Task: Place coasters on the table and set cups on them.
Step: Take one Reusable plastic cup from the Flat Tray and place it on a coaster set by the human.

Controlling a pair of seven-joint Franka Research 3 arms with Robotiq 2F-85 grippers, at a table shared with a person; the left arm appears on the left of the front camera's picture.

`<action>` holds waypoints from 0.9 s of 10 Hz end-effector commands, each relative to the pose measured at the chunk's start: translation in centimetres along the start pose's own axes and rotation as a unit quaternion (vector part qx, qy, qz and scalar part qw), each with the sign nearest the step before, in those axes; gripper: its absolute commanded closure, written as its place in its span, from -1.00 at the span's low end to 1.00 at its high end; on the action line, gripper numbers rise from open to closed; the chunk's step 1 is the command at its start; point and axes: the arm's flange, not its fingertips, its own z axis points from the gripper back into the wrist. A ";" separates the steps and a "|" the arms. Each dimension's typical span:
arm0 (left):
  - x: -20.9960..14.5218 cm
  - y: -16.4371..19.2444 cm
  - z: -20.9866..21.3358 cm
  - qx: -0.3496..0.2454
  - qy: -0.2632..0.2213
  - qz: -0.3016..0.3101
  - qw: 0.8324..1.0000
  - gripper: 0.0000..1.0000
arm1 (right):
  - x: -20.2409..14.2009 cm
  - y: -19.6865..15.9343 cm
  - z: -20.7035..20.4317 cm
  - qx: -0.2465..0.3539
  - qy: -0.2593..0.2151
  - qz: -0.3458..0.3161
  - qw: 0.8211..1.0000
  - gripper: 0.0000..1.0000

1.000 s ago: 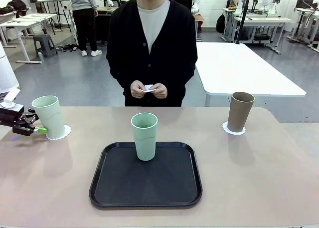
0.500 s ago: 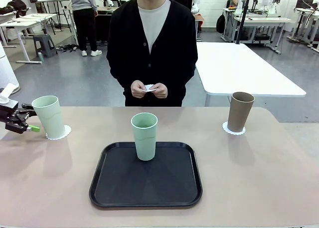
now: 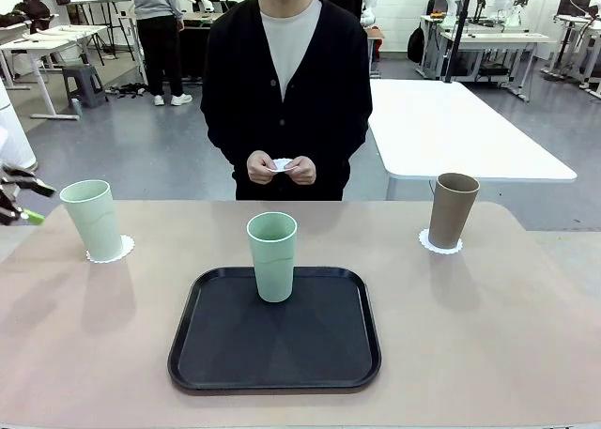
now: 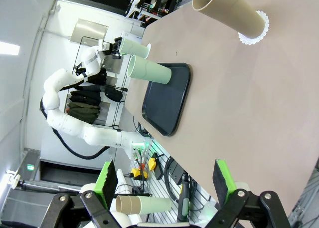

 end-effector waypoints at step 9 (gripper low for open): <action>22.6 -12.7 2.2 -0.041 0.265 0.195 0.944 -1.00 | -0.1 0.1 0.1 0.003 -0.002 0.003 1.000 -1.00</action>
